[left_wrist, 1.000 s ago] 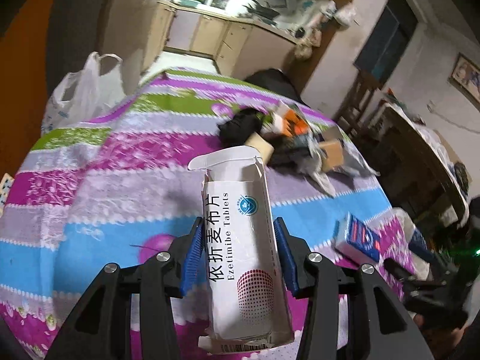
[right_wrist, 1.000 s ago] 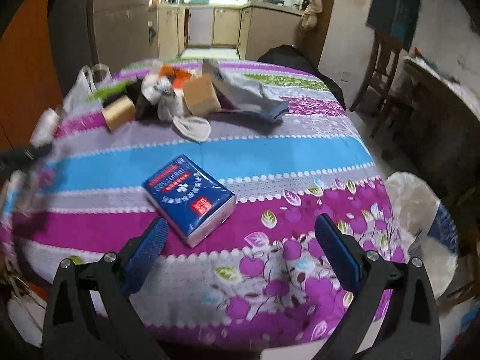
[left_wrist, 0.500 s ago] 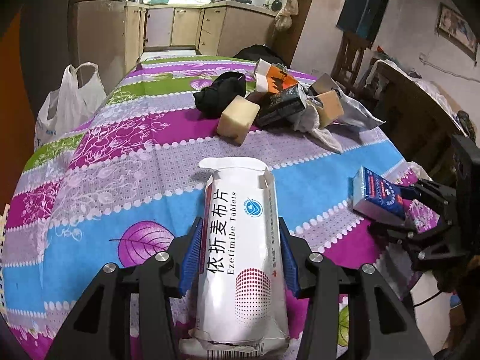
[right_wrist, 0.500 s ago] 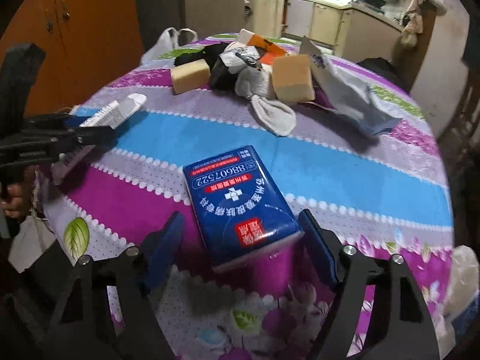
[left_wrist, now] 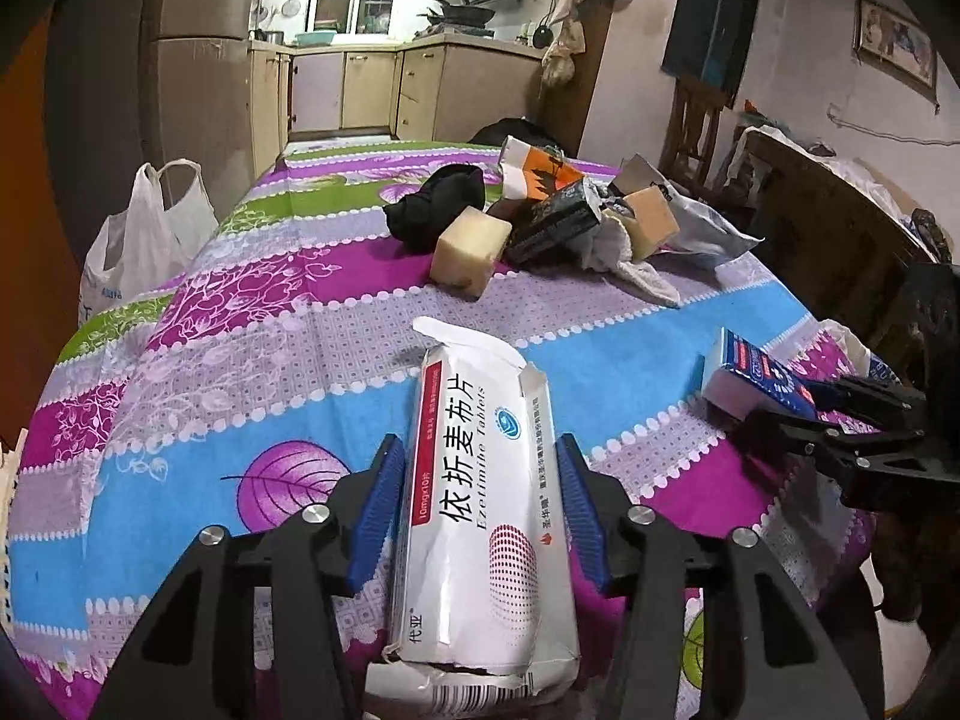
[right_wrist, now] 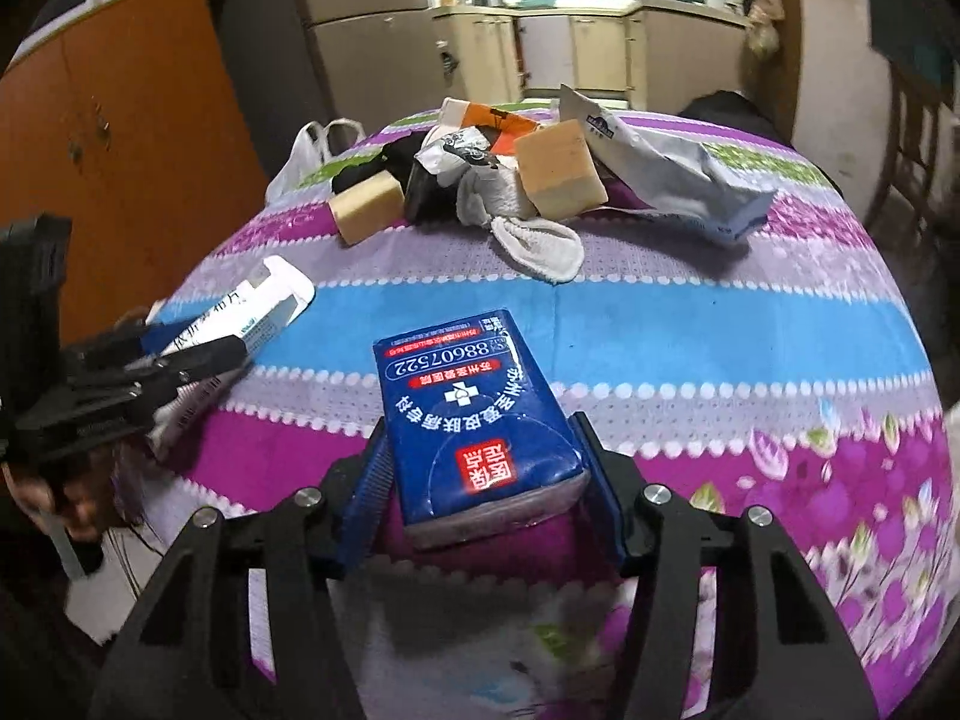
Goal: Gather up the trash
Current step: 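Carry both boxes over the white trash bag and open both tools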
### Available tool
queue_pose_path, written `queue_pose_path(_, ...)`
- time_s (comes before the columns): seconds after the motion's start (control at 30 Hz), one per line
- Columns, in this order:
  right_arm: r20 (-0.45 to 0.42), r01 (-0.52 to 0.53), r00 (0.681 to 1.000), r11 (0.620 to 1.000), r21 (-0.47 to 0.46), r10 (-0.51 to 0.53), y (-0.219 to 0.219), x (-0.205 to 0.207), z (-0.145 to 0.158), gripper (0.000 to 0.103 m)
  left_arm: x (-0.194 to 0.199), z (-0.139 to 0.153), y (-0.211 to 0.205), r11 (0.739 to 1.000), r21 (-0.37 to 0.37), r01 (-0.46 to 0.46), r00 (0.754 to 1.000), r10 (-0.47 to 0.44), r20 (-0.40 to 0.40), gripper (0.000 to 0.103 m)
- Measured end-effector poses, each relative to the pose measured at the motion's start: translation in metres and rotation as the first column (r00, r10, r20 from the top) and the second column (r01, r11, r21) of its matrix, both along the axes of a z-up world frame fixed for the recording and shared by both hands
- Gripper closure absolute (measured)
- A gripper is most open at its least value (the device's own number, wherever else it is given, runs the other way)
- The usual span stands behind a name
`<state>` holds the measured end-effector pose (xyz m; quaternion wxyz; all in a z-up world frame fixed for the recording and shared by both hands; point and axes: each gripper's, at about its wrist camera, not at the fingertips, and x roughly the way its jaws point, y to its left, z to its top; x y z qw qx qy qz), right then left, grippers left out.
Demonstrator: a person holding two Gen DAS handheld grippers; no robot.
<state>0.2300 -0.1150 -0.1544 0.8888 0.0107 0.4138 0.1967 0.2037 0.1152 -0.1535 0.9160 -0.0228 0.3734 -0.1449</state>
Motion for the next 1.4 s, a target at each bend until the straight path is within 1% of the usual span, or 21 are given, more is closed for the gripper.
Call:
queue_pose_path(0.1,0.013,0.036,0.999,0.999,0.014,-0.036,0.002,-0.011,0.009,0.048,-0.002,-0.002,0.004,1.0,-0.025,-0.006,1.0,0.006,0.011,0.056)
queue_pose_path(0.17,0.016,0.051,0.999,0.998,0.029,-0.052,0.0,-0.016,0.014,0.048,-0.005,-0.002,0.005,1.0,-0.028,-0.009,1.0,0.01,0.018,0.057)
queue_pose_path(0.23,0.014,0.069,0.997,0.996,0.047,-0.07,-0.003,-0.022,0.019,0.048,-0.007,-0.002,0.004,1.0,-0.025,-0.012,1.0,0.012,0.024,0.057)
queue_pose_path(0.37,0.018,0.084,0.996,0.996,0.04,-0.085,-0.005,-0.034,0.021,0.048,-0.008,-0.002,0.004,1.0,-0.022,-0.019,1.0,0.02,0.023,0.057)
queue_pose_path(0.57,0.018,0.14,0.99,0.986,0.088,-0.142,-0.018,-0.053,0.02,0.048,-0.008,-0.003,0.0,1.0,-0.003,-0.03,0.999,0.03,0.029,0.057)
queue_pose_path(0.6,0.013,0.154,0.988,0.983,0.102,-0.156,-0.023,-0.056,0.019,0.049,-0.008,-0.003,0.0,1.0,0.001,-0.03,0.999,0.03,0.033,0.057)
queue_pose_path(0.7,0.009,0.199,0.979,0.974,0.108,-0.201,-0.038,-0.066,0.023,0.049,-0.008,-0.001,-0.004,0.999,0.031,-0.037,0.999,0.036,0.041,0.057)
queue_pose_path(0.77,0.016,0.233,0.971,0.965,0.121,-0.237,-0.053,-0.073,0.032,0.049,-0.008,0.004,-0.007,0.998,0.05,-0.046,0.998,0.043,0.05,0.057)
queue_pose_path(0.87,0.024,0.309,0.949,0.94,0.145,-0.316,-0.09,-0.087,0.053,0.049,-0.012,0.02,-0.018,0.998,0.053,-0.032,0.996,0.027,0.084,0.057)
queue_pose_path(0.93,0.022,0.347,0.935,0.925,0.153,-0.354,-0.111,-0.096,0.062,0.048,-0.014,0.031,-0.029,0.998,0.055,-0.004,0.996,-0.001,0.093,0.057)
queue_pose_path(1.03,-0.001,0.416,0.907,0.896,0.152,-0.421,-0.151,-0.109,0.072,0.049,-0.016,0.052,-0.061,0.994,0.063,0.084,0.991,-0.09,0.102,0.057)
queue_pose_path(1.07,-0.009,0.436,0.898,0.888,0.146,-0.44,-0.164,-0.112,0.073,0.048,-0.016,0.059,-0.073,0.991,0.064,0.114,0.987,-0.12,0.106,0.057)
queue_pose_path(1.13,-0.01,0.494,0.868,0.864,0.097,-0.496,-0.196,-0.119,0.078,0.048,-0.015,0.072,-0.102,0.981,0.057,0.187,0.975,-0.193,0.11,0.057)
queue_pose_path(1.23,-0.004,0.552,0.833,0.832,0.056,-0.553,-0.235,-0.126,0.084,0.048,-0.013,0.09,-0.151,0.953,0.039,0.299,0.947,-0.302,0.107,0.057)
queue_pose_path(1.3,-0.009,0.579,0.815,0.815,0.026,-0.579,-0.259,-0.128,0.088,0.048,-0.01,0.099,-0.189,0.928,0.038,0.372,0.922,-0.373,0.101,0.057)
queue_pose_path(1.33,-0.011,0.59,0.807,0.807,0.012,-0.59,-0.269,-0.128,0.089,0.048,-0.008,0.103,-0.216,0.906,0.05,0.42,0.901,-0.423,0.091,0.057)
queue_pose_path(1.4,-0.024,0.609,0.793,0.793,-0.018,-0.609,-0.291,-0.127,0.092,0.048,-0.005,0.108,-0.254,0.872,0.064,0.486,0.869,-0.489,0.071,0.057)
